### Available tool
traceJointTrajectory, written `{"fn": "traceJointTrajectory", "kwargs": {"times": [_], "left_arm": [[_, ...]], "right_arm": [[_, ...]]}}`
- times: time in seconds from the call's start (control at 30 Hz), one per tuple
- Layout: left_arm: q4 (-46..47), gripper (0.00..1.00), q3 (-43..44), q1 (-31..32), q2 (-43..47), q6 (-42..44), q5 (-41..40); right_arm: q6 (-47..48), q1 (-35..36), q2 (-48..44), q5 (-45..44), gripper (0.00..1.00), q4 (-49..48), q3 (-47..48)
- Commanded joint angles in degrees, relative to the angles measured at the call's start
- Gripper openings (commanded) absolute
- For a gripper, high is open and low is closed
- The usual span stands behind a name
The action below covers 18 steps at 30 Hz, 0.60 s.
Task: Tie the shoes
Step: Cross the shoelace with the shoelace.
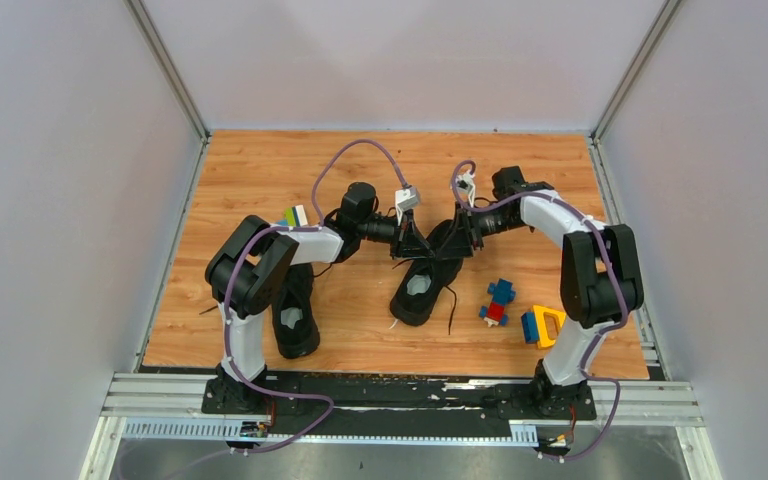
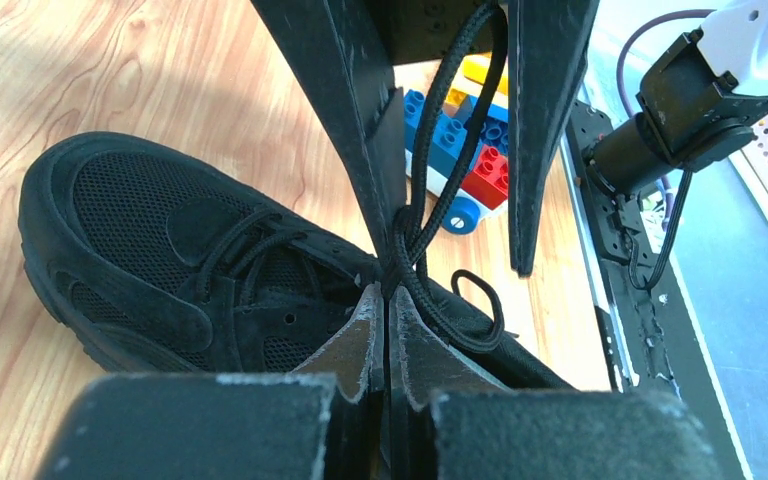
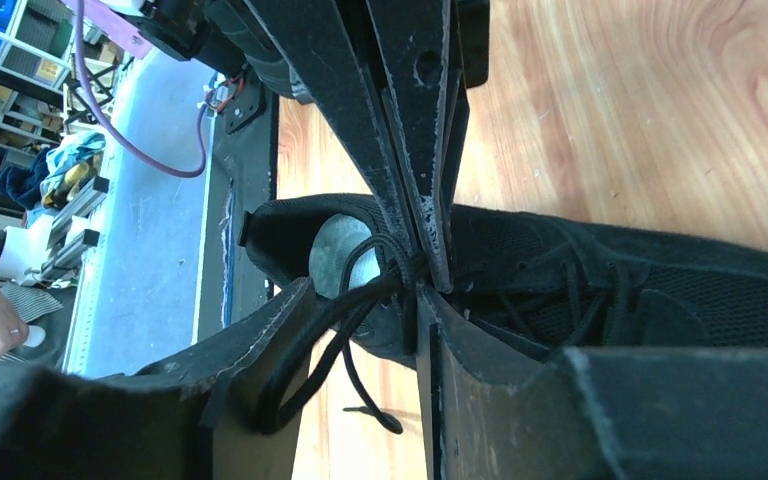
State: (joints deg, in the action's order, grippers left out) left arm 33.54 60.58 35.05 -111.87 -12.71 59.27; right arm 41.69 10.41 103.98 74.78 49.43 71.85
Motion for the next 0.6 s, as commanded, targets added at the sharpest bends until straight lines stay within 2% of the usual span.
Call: {"fn": "traceJointTrajectory", "kwargs": {"times": [0.0,0.07,0.17,0.3,0.57], "left_arm": [[-0.73,0.0,0.38,0.15,2.68,0.76,-1.69],[-0.45,0.0,0.15,0.22,2.91,0.57,-1.66],[-0.3,0.0,-0.21,0.26,3.02,0.48,-1.62],[-0.64,0.0,-0.22,0.34,3.31,0.74,-1.82],[-2.94,0.0,0.9,0.67,3.67,0.24,-3.68]], "right_arm": [[-12.36,2.25,-4.51,-5.4,0.41,-11.12,-2.92],[-16.36,2.97,-5.32,-9.19,0.42,-14.15,-3.94],[-20.48,3.07,-5.63,-9.69,0.43,-16.5,-4.37],[-23.9,3.39,-5.31,-9.1,0.44,-16.8,-3.23],[-32.24,5.52,-3.93,-17.37,0.45,-16.09,-0.17]]}}
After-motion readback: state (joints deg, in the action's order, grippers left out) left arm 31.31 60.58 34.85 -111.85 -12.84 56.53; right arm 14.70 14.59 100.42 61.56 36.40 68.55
